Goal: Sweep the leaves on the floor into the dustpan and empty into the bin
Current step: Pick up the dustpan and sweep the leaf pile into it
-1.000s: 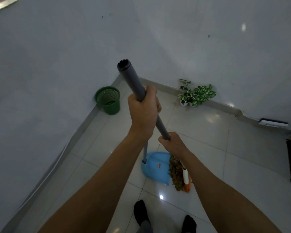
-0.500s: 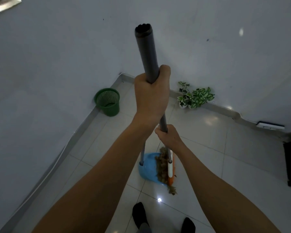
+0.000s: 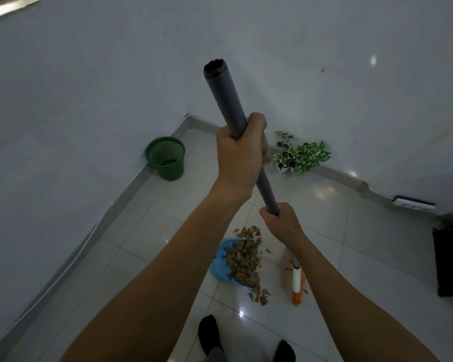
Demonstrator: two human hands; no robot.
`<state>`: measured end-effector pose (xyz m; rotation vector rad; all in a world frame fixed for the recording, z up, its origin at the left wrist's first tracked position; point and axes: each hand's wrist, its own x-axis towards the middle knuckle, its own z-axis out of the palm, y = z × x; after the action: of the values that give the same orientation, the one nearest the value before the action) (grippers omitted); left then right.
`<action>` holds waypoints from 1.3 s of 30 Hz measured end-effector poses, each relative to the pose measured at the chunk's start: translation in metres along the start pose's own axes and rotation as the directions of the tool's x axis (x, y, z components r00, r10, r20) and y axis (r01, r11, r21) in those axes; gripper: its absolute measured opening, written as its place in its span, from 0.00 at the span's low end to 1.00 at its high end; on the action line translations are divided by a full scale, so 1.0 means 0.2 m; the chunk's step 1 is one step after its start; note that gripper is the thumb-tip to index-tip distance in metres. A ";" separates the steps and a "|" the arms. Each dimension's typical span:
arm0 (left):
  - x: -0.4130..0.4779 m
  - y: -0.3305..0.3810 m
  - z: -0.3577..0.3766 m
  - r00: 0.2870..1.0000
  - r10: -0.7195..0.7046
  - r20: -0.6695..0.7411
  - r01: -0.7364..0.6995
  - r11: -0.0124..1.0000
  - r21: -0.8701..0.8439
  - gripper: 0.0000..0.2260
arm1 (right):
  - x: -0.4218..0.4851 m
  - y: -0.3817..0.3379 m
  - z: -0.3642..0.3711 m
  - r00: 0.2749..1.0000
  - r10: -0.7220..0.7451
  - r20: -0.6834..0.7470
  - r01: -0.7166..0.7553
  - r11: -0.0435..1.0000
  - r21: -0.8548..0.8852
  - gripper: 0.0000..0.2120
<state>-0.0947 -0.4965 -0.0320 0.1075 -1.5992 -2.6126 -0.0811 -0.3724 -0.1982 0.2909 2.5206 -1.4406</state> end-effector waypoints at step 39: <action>-0.04 -0.17 0.21 1.000 0.005 -0.029 -0.006 1.000 -0.024 0.18 | 0.12 0.16 -0.23 0.991 -0.032 0.132 0.041 0.997 -0.064 0.15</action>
<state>-0.0927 -0.4423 -0.0432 0.1383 -1.5560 -2.6136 -0.0989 -0.3152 -0.2088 0.1340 2.4739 -1.3387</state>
